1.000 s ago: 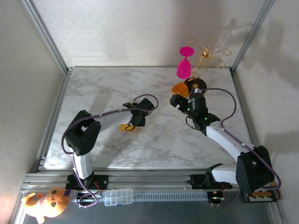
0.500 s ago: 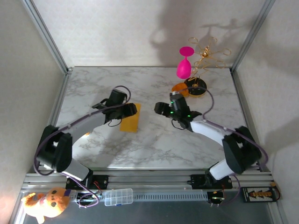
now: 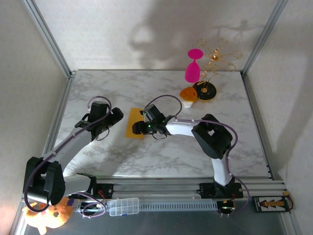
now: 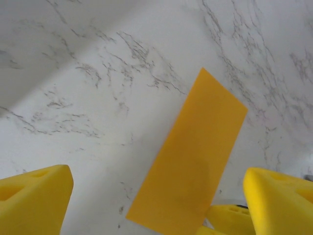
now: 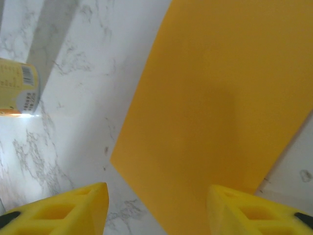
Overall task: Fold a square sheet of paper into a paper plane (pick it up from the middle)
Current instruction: Move the paper to the center of the table, then third fold the triangle at the center of the table.
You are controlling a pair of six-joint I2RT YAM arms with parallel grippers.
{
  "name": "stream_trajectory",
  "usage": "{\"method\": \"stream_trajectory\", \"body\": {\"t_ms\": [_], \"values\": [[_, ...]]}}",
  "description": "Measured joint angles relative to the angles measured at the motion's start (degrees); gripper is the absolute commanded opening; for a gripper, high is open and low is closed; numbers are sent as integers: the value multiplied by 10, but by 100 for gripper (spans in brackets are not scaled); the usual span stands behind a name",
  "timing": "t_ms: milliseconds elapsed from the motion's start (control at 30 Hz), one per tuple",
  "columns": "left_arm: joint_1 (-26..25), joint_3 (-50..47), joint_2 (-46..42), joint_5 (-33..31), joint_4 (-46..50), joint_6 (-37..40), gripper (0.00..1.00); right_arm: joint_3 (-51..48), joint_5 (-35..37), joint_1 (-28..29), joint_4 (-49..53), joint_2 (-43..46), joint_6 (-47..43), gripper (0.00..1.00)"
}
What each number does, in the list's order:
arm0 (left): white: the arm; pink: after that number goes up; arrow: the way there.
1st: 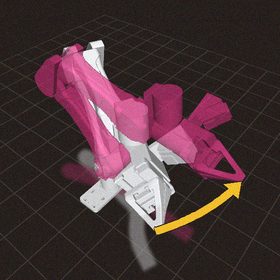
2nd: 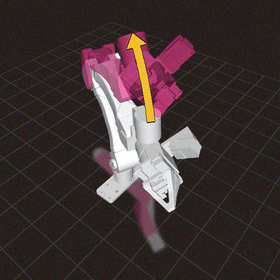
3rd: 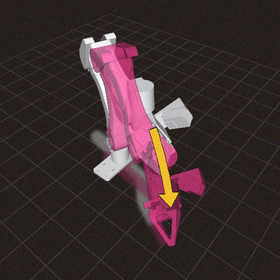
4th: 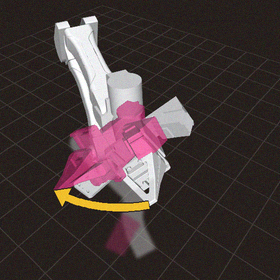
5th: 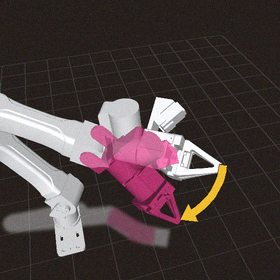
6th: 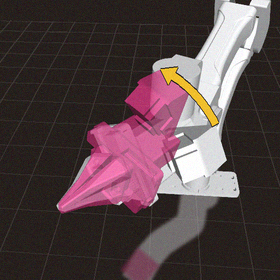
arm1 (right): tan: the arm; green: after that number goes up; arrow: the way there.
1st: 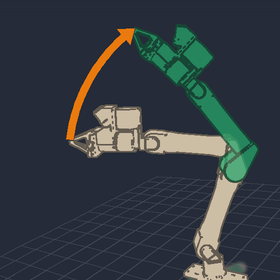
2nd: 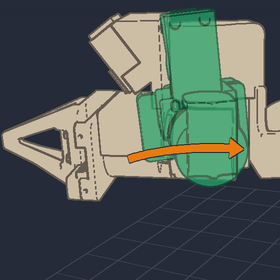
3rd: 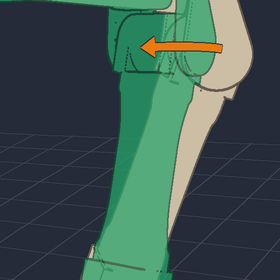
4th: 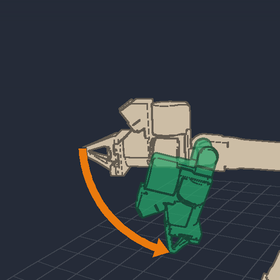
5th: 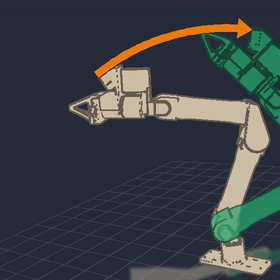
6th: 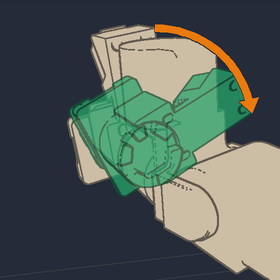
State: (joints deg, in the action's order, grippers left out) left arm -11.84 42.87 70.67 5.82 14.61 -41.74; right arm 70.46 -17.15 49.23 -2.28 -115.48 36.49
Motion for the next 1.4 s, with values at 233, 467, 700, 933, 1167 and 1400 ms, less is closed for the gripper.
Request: {"method": "stream_trajectory", "body": {"t_ms": [233,467,700,933,1167,1400], "values": [[7,-10,-1,9,-11,-5,94,21,-24,0,48,-17,-35,56],[7,-10,14,41,-24,-5,99,-11,-8,-15,105,20,-129,57],[0,-34,33,104,-59,-17,99,-61,-10,-70,145,78,-177,58],[-54,-67,35,141,-103,-74,95,-63,30,-66,104,103,-75,52],[-130,-75,90,161,-149,-142,70,-45,72,-67,106,75,-10,49],[-159,-75,138,175,-176,-175,51,-42,73,-72,111,50,9,47]]}}
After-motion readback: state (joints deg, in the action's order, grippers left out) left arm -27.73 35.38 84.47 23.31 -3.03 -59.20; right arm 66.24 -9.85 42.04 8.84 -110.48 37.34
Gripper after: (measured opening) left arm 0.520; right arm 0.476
